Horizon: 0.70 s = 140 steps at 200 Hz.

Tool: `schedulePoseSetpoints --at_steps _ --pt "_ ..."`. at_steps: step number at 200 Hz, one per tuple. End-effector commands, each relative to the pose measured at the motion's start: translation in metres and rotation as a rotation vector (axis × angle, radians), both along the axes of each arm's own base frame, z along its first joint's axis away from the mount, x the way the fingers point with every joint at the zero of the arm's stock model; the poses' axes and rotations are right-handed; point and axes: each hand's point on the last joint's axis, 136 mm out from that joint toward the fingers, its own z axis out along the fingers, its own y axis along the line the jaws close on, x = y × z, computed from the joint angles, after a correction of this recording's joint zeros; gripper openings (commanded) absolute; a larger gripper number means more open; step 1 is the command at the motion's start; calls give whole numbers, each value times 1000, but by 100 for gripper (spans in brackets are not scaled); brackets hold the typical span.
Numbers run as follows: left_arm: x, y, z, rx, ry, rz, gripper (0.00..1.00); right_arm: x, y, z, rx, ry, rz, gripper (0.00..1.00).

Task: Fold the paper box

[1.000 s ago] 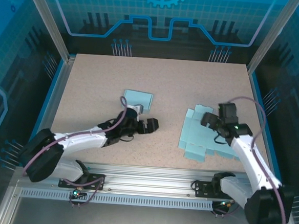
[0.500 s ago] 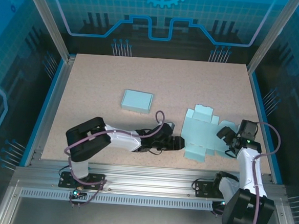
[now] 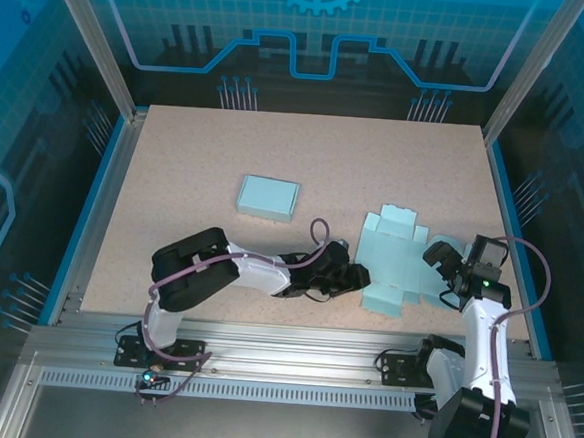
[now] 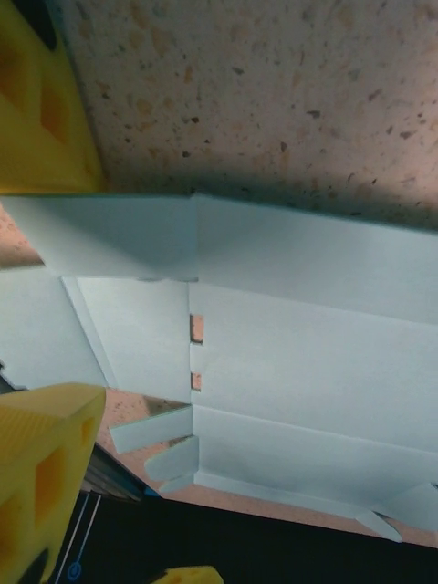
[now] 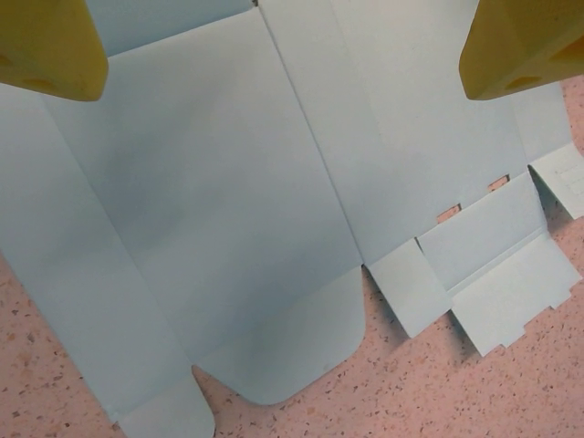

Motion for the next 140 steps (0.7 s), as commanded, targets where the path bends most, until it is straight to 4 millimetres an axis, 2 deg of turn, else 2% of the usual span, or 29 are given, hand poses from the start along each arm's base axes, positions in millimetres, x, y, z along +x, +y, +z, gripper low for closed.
schedulePoseSetpoints --at_steps 1,30,47,70,89,127,140 --pt "-12 -7 -28 11 75 -9 42 -3 2 -3 16 -6 7 100" --pt "-5 -4 -30 16 70 10 14 -4 4 -2 19 -12 11 100" --pt "3 1 -26 23 39 15 0 -3 5 0 20 -20 19 100" --pt "18 11 -9 76 -65 -11 0 2 13 4 43 -55 66 100" --pt "30 24 21 177 -208 -82 0 9 24 12 75 -106 128 100" --pt "59 65 86 414 -541 -270 0 15 45 31 106 -207 230 100" --pt "71 78 101 478 -638 -337 0 16 53 38 103 -231 266 100"
